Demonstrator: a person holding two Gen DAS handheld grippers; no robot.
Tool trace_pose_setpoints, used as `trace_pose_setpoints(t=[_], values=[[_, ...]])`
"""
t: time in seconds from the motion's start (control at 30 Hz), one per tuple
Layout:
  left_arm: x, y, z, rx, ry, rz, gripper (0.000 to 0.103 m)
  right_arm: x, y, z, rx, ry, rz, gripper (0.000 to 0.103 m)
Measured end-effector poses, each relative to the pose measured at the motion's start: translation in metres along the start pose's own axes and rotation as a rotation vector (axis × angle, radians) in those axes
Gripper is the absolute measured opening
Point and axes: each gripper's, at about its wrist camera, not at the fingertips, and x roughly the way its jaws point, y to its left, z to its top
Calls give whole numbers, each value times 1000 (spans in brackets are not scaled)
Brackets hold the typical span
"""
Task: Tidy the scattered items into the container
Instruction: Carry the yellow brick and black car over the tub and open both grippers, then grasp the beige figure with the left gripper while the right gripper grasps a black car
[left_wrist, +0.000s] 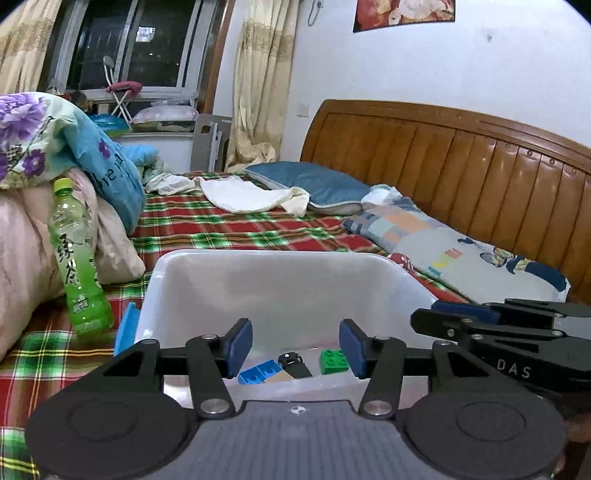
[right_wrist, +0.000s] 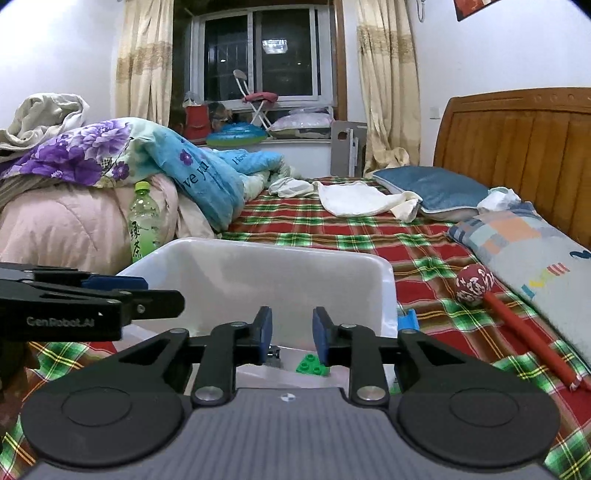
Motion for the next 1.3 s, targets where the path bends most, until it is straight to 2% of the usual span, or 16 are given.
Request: trace_pose_setpoints(t=[0.3,0.57,0.63,0.67,0.77,0.87,0.9,1.03,1.1,1.3], values=[[-34,-4,-18,-6,6,-20,56,-30,6,-13,-13,-5,12,28],[-48,-2,-65,-27,82,-12,56,-12,23,-57,-50,126,65,30],[-48,2,-79,-29,114,0,56,-2,26,-67,-69,170,70,35],[-48,4,-84,-33,127,5,56,3,27,-71,-77,190,68,42],[-47,11,-98,-39,156,19,56,18,28,-79,-78,226,55,45],[-45,19,-106,-46,167,33,56,31,27,-85,-73,247,49,56],[-45,22,-107,-54,169,38,56,36,27,-87,-67,258,60,56],[-45,31,-111,-78,170,64,56,47,30,-96,-81,283,76,54],[-46,35,-112,-88,164,82,56,45,36,-98,-114,282,80,35],[-55,50,-112,-125,96,178,56,21,45,-103,-147,268,92,33]])
